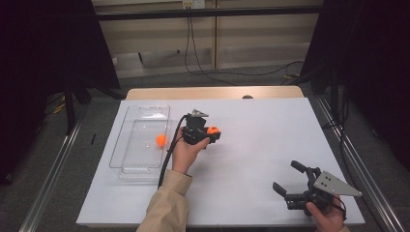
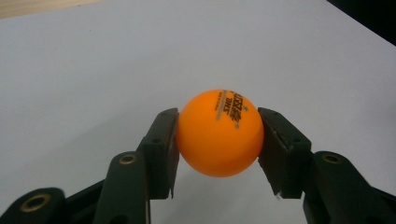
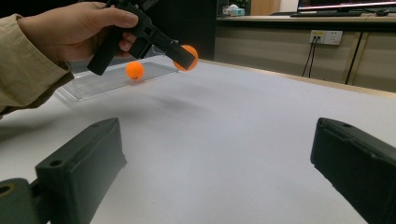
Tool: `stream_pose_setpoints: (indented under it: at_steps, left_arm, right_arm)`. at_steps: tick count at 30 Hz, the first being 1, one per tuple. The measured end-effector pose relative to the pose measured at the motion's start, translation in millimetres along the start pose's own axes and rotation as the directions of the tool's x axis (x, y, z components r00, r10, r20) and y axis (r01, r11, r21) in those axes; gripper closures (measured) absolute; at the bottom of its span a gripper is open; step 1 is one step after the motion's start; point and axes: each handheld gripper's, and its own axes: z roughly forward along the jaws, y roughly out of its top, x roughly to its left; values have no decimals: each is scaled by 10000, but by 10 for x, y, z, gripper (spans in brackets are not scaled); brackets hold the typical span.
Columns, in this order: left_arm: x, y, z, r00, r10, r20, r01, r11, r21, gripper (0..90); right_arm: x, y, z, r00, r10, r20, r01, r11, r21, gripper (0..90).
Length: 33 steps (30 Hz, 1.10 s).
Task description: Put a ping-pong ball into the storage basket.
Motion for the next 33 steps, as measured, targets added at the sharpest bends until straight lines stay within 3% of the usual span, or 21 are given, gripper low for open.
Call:
stream_pose_setpoints:
  at_steps: [33]
  left_arm:
    - [89, 32, -203, 9987, 23, -508, -32, 9998, -189, 510]
  right_arm:
    - [-1, 1, -2, 10000, -10, -13, 10, 10000, 1, 20]
